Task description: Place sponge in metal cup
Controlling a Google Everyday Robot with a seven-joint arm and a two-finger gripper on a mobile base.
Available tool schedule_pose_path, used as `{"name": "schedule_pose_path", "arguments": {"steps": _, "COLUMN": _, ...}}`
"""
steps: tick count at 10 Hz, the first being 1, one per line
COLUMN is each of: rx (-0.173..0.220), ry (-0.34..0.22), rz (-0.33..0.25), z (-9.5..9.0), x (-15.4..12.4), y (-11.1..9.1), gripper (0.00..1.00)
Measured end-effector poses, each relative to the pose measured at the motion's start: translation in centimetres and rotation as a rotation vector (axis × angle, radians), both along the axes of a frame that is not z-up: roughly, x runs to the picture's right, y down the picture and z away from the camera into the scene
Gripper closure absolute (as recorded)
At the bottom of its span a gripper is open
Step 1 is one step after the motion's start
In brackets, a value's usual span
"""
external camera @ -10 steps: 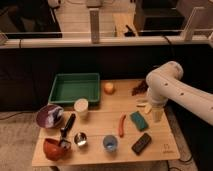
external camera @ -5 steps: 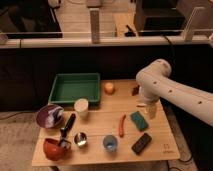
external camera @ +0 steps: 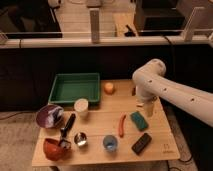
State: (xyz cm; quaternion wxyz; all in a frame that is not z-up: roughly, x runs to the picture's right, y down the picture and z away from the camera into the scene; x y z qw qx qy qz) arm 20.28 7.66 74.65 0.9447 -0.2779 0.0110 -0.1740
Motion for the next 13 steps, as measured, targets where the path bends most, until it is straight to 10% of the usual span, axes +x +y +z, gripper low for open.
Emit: {"name": "schedule_pose_path", "arguments": {"steps": 13, "rx": -0.031, "ry": -0.152, "rz": 0.0, "z": 4.4, "x": -1.6, "y": 2.5, "gripper": 0.2}}
